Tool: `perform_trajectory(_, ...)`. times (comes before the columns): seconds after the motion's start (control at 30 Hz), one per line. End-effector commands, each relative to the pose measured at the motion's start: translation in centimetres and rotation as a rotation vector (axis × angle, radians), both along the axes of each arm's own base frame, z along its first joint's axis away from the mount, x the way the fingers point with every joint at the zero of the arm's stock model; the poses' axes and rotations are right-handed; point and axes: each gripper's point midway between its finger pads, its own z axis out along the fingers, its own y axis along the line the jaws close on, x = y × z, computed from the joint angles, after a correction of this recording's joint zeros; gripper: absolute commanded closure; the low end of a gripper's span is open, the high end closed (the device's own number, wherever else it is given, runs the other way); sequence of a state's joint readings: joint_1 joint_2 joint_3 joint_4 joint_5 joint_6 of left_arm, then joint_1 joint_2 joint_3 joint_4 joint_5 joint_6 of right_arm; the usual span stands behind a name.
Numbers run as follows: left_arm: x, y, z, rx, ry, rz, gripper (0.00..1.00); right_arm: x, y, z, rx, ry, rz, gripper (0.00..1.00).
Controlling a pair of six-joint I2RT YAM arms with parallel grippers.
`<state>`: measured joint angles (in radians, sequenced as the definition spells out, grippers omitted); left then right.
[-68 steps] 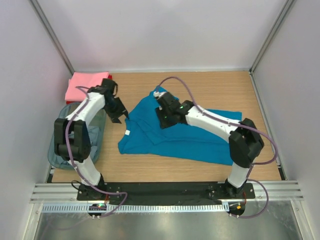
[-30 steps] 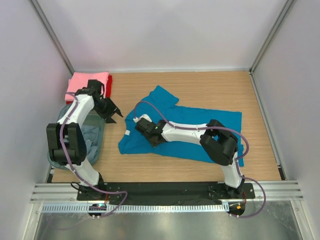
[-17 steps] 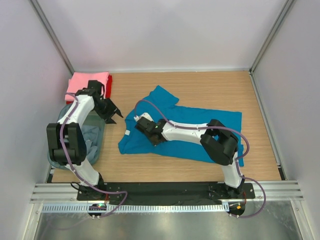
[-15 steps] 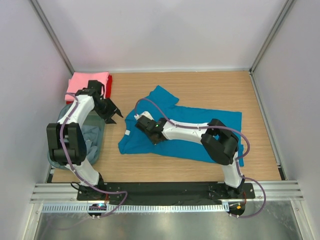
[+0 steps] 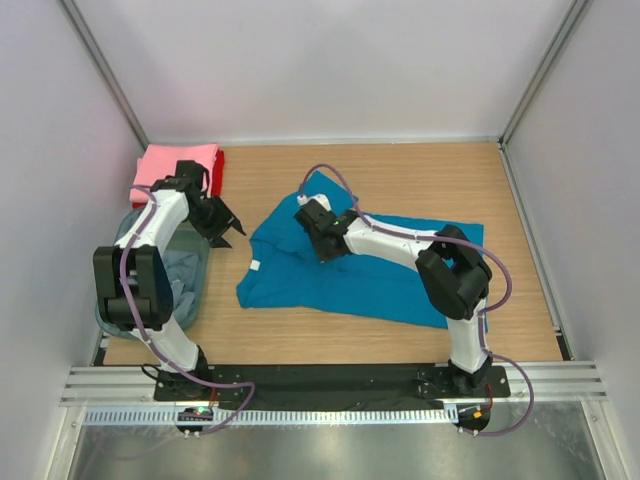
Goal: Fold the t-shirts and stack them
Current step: Fold the tshirt
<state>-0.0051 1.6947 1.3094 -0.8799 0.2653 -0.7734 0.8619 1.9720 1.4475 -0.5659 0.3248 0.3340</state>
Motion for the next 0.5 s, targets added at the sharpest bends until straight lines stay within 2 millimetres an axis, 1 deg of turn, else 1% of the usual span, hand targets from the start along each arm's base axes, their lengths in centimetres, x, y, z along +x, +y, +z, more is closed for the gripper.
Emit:
perform_trajectory(0.0,0.4,0.4,1.1,0.023,-0.051,-0.020,0.49,1.9,0.3,1.2,0.119,-0.011,-0.077,0.99)
perform_trajectory(0.13,0.5,0.4,1.2,0.044,-0.055,-0.028,0.49,2.8,-0.6,0.4,0.160,0.006,-0.126,0.99)
perform_trajectory(0.23,0.6,0.4,1.2,0.060,-0.056,-0.040,0.49,2.9,-1.3,-0.4,0.172,0.025,-0.168,0.99)
perform_trajectory(0.33,0.7,0.5,1.4,0.078,-0.059,-0.049,0.49,3.2,-1.9,-0.5,0.186,0.026,-0.204,0.99)
perform_trajectory(0.47,0.9,0.8,1.6,0.118,-0.067,-0.067,0.49,2.8,-2.5,-1.0,0.182,0.045,-0.246,0.99)
